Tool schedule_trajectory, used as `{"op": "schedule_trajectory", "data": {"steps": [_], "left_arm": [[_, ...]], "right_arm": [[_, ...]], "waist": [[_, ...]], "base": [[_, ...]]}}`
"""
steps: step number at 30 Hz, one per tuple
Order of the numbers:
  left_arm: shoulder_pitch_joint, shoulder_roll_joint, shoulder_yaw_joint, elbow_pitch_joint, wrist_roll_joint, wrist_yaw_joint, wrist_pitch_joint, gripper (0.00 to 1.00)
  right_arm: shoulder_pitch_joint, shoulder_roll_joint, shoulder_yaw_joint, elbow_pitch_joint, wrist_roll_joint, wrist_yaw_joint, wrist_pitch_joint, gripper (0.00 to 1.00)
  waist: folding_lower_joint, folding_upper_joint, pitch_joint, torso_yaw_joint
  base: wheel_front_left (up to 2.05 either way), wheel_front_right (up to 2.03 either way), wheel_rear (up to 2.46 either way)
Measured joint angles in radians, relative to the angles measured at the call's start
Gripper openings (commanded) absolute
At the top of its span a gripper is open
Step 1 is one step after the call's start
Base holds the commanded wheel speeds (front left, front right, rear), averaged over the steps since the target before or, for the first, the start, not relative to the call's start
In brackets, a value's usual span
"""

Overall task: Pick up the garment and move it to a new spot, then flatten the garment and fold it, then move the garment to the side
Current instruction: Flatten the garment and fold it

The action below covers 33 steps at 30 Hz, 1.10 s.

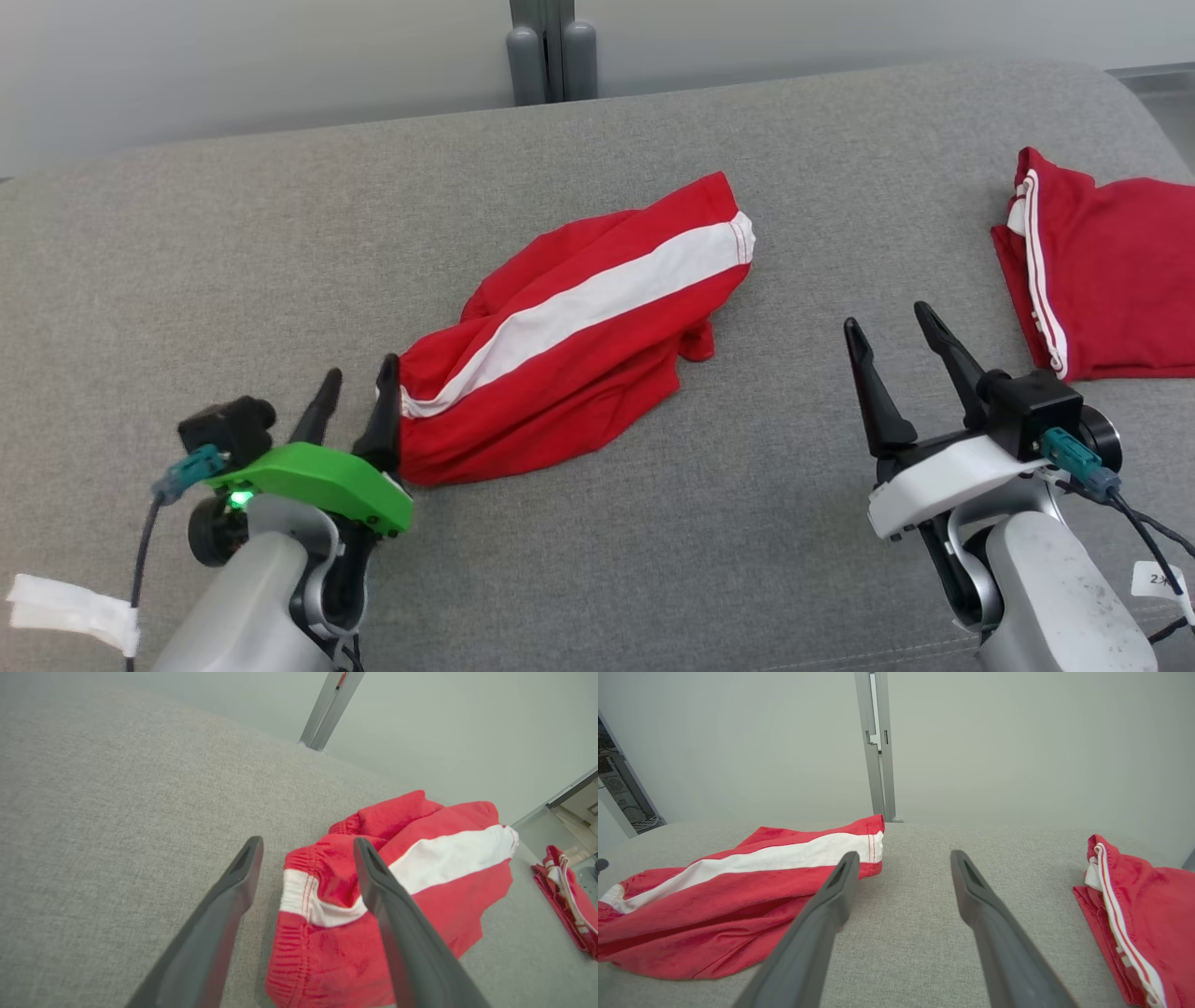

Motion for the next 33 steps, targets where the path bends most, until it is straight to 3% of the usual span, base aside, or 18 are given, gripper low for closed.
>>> {"op": "schedule_trajectory", "data": {"steps": [3, 7, 14, 22, 33], "left_arm": [[0.052, -0.016, 0.170, -0.120, 0.105, 0.000, -0.003, 1.00], [0.183, -0.087, 0.350, -0.262, 0.287, -0.035, -0.006, 1.00], [0.317, -0.174, 0.533, -0.347, 0.520, -0.111, -0.006, 1.00], [0.378, -0.203, 0.600, -0.326, 0.618, -0.142, -0.006, 1.00], [0.399, -0.207, 0.617, -0.307, 0.639, -0.150, -0.006, 1.00]], "right_arm": [[0.012, -0.003, -0.016, -0.009, -0.002, 0.000, 0.000, 1.00], [0.027, -0.002, -0.033, -0.014, -0.002, 0.000, 0.000, 1.00], [0.051, 0.008, -0.044, -0.012, -0.002, 0.000, 0.001, 1.00], [0.081, 0.018, -0.060, 0.005, 0.001, 0.000, -0.001, 1.00], [0.097, 0.023, -0.090, 0.032, 0.002, 0.000, -0.019, 1.00]], "waist": [[0.0000, 0.0000, -0.011, -0.001], [0.0000, 0.0000, -0.029, 0.004], [0.0000, 0.0000, -0.072, 0.011], [0.0000, 0.0000, -0.122, 0.016], [0.0000, 0.0000, -0.144, 0.027]], "base": [[0.00, 0.00, 0.00], [0.00, 0.00, 0.00], [0.00, 0.00, 0.00], [0.00, 0.00, 0.00], [0.00, 0.00, 0.00]]}}
